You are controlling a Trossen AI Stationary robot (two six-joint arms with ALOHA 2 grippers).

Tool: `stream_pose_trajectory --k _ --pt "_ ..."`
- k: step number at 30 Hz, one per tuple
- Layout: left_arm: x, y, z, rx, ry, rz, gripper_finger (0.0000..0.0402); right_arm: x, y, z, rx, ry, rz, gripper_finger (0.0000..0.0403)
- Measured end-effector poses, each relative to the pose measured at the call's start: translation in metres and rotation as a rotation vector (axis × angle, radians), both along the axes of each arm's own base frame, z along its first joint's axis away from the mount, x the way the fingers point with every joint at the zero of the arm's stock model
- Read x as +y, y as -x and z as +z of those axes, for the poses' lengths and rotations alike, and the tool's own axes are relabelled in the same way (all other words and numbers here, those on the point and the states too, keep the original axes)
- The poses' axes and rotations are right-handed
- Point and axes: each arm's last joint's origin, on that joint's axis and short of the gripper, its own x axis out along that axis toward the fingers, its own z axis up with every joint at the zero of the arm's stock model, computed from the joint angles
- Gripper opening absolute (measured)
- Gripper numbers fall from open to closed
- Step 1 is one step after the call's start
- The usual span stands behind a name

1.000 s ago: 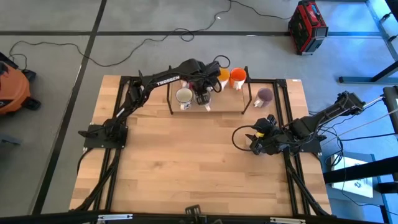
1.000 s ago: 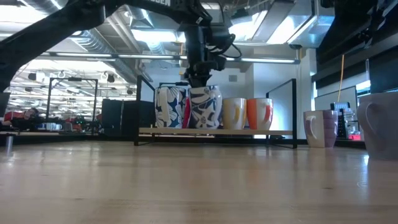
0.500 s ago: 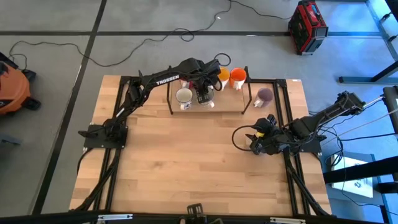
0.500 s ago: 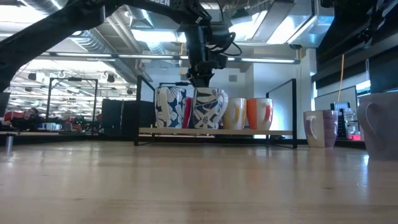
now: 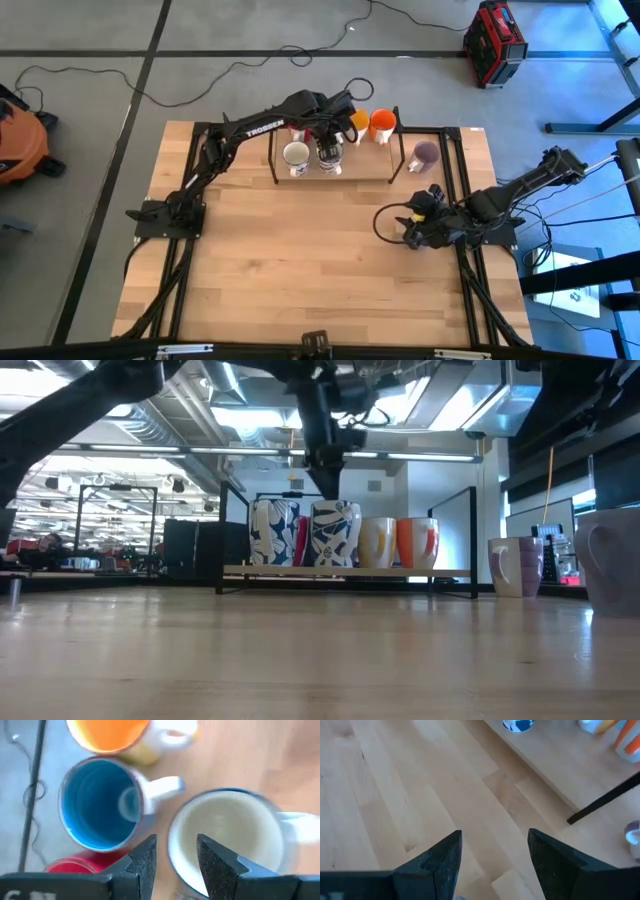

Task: Place coffee mugs
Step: Put the violet mug on the shelf

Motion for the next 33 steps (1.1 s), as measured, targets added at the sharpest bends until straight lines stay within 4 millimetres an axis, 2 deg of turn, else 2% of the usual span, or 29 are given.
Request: stream_pose_trajectory --k 6,8,14,17,19,24,29,33 --pt "-0.019 0.002 0.022 -0.076 0.012 -0.009 0.0133 -0.005 0.005 0.030 -0.045 0.114 0.071 0.0214" --pt "-0.024 0.005 0.029 -0.120 0.066 0.008 0.0133 -0.010 0.007 0.039 -0.049 0.147 0.085 0.0214" --pt "-0.072 0.011 0.059 -0.219 0.114 -0.053 0.0133 -0.034 0.019 0.057 -0.078 0.182 0.038 0.0214" --pt "-0.095 0.011 0.063 -0.265 0.092 -0.142 0.0133 -0.053 0.025 0.061 -0.080 0.181 -0.052 0.0214" --pt "-0.106 0.019 0.063 -0.277 0.085 -0.183 0.0133 -0.065 0.031 0.062 -0.069 0.169 -0.124 0.0214" --pt "-0.113 0.063 0.056 -0.317 0.081 -0.198 0.0133 -0.092 0.035 0.061 -0.028 0.148 -0.286 0.0214" --pt "-0.115 0.123 0.057 -0.475 0.035 -0.159 0.0133 -0.125 0.037 0.055 0.050 0.114 -0.459 0.0214" --pt "-0.118 0.159 0.052 -0.557 -0.026 -0.114 0.0133 -0.154 0.041 0.047 0.125 0.027 -0.576 0.0214"
